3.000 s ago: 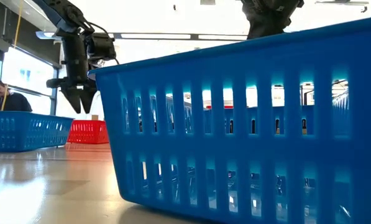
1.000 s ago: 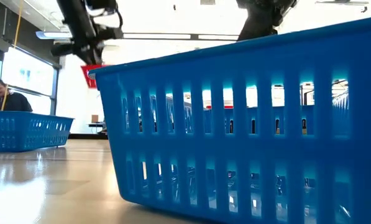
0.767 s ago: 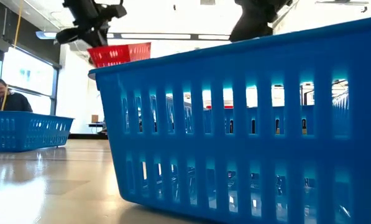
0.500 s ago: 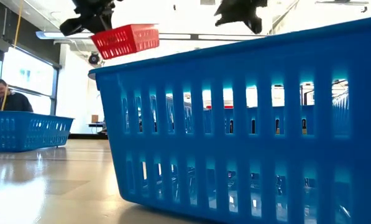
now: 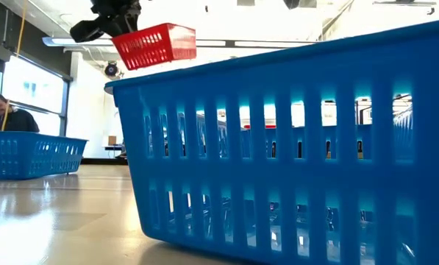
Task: Stack baskets on shelf by color
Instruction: Stack the top red bin on the other red bin on the shelf
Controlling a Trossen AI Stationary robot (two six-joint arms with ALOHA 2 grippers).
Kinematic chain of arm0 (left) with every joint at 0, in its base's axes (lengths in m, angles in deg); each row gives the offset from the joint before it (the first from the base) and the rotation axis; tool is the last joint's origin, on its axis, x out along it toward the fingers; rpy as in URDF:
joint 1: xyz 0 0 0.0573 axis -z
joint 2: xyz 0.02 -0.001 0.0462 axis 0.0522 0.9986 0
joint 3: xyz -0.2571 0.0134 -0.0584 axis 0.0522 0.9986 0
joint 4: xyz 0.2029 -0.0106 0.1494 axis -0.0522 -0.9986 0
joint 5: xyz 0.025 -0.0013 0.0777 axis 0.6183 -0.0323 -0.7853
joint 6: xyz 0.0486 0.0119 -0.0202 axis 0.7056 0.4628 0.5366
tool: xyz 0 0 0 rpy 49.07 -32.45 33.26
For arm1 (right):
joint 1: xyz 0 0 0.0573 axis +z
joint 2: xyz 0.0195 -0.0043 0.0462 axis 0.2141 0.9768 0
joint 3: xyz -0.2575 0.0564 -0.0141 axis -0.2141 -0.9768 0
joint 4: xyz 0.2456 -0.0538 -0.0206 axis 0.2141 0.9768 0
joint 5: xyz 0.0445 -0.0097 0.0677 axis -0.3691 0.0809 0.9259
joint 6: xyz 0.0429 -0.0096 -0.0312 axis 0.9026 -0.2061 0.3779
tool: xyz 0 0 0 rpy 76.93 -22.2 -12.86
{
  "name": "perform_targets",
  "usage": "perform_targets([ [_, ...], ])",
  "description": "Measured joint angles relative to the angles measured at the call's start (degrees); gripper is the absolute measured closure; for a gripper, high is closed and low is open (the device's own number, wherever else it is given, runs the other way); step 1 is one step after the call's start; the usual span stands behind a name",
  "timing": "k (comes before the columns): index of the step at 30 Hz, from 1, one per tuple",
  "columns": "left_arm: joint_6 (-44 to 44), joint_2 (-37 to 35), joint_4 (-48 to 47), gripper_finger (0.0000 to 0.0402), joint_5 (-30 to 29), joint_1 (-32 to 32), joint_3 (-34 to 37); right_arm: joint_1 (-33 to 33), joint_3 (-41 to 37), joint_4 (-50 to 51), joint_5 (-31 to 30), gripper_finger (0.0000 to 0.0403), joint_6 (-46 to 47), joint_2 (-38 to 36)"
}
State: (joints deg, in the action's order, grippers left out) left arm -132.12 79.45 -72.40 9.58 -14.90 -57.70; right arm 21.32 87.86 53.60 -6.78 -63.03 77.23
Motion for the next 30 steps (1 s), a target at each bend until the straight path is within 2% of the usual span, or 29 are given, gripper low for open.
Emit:
perform_targets([
  [5,-4.52,3.93,0.03,0.0401,-0.46,1.54,0.0,1.82,0.0,-1.39,-0.27,0.032,-9.23,0.02],
  [16,-8.83,11.91,0.0,0.0401,-2.18,1.94,0.0,1.64,0.0,-5.34,-3.19,0.032,-22.57,0.09],
  [27,-10.25,14.24,-0.04,0.0402,-2.99,1.78,0.02,-3.37,0.0,-8.92,-2.74,0.032,-25.79,0.13],
  [30,-10.46,14.25,-0.03,0.0402,-3.51,1.78,0.02,-4.0,0.02,-11.1,-0.71,0.032,-26.67,0.57],
])
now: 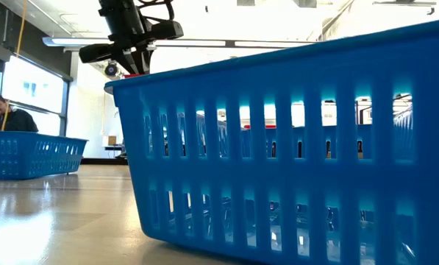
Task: Stack baskets on shelf by color
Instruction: Stack the top red bin on the other red bin on the shelf
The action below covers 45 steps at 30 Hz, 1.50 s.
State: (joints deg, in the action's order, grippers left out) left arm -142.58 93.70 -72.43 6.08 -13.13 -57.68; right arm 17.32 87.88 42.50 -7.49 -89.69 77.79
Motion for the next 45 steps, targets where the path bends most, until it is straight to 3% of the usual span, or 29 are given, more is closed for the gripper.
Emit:
perform_targets([
  [11,-1.47,-0.02,0.65,0.0401,0.82,0.08,0.0,0.26,8.87,7.21,1.19,0.032,-0.56,10.11],
  [29,-7.1,-0.02,1.09,0.0401,3.76,1.78,0.0,4.04,9.71,8.68,1.58,0.032,-1.28,23.33],
  [45,-13.31,4.55,4.37,0.0401,3.79,6.91,0.02,4.07,9.68,6.06,2.0,0.0319,1.33,25.34],
])
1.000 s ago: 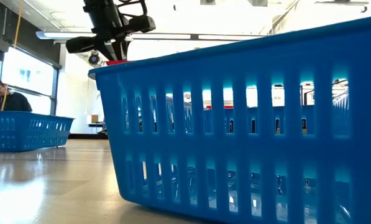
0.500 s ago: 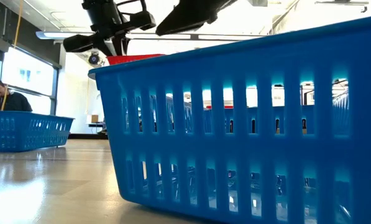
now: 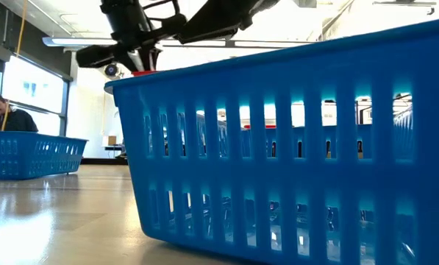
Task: Stack baskets on shelf by color
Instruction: Stack the top red bin on the other red bin on the shelf
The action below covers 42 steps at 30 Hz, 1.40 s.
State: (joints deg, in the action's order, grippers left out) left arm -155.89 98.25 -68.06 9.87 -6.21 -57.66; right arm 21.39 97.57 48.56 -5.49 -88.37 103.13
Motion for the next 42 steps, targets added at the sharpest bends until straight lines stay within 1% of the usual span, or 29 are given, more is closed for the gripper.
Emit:
perform_targets([
  [4,0.52,1.28,5.2,0.0401,0.44,0.0,-0.02,-0.03,0.0,0.17,-0.24,0.0319,0.07,0.48],
  [8,0.92,1.15,7.61,0.0401,1.0,-0.18,-0.02,-0.01,0.0,2.89,-1.58,0.0319,0.21,1.52],
  [12,0.94,1.19,7.21,0.0401,1.02,-0.23,-0.02,-0.03,0.0,6.47,-2.22,0.0319,1.26,1.9],
  [17,0.89,1.19,7.61,0.0401,2.31,-0.57,-0.02,-0.14,0.0,9.27,-7.09,0.0319,2.54,2.38],
  [21,1.46,1.19,9.08,0.0401,2.85,-0.56,0.0,-0.66,0.02,10.92,-6.26,0.032,4.55,2.36],
  [24,2.36,1.19,9.55,0.0401,3.89,-0.57,0.0,-0.64,0.02,12.0,-7.15,0.0321,6.59,2.34],
  [27,2.42,1.19,9.85,0.0401,4.04,-0.57,0.0,-0.66,0.02,12.78,-7.59,0.0342,7.81,2.34],
  [29,2.5,1.18,10.12,0.0399,3.76,-0.57,0.0,-0.66,0.02,12.96,-7.48,0.0371,8.81,2.34],
  [31,2.59,1.15,10.16,0.0394,3.78,-0.57,0.0,-0.66,0.02,13.04,-7.17,0.0394,9.11,2.34],
  [34,4.02,1.11,10.19,0.0381,3.87,-0.9,0.0,-0.66,0.02,13.16,-7.21,0.0392,10.43,2.34],
  [37,6.39,1.08,10.25,0.0362,4.1,-1.31,0.0,-0.75,0.02,13.25,-7.62,0.04,11.59,2.34],
  [42,13.03,1.07,10.51,0.0326,3.75,-1.56,0.0,-0.75,0.02,13.72,-8.15,0.0402,15.76,2.34],
])
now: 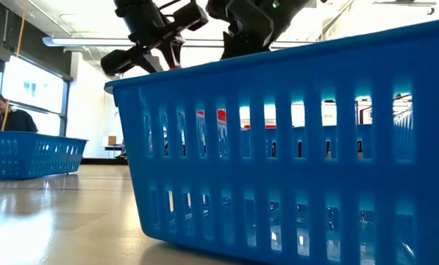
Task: Stack baskets on shelf by color
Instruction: Stack the top red bin on the other red bin on the shelf
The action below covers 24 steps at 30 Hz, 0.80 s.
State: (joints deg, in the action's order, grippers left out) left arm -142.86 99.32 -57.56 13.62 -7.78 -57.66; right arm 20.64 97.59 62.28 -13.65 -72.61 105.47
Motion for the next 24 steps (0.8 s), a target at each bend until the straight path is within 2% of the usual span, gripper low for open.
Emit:
perform_targets([
  [6,9.64,-0.08,-0.01,0.0285,1.57,-2.4,-0.02,0.76,-0.09,1.82,-1.27,0.0402,6.48,0.02],
  [11,18.84,-0.22,-0.13,0.0265,6.45,-5.88,-0.02,2.25,-0.09,3.35,-2.5,0.0402,10.25,-0.41],
  [24,39.36,-4.64,0.03,0.027,8.39,-11.86,-0.09,4.46,-0.07,9.52,-2.5,0.0403,18.12,-4.39],
])
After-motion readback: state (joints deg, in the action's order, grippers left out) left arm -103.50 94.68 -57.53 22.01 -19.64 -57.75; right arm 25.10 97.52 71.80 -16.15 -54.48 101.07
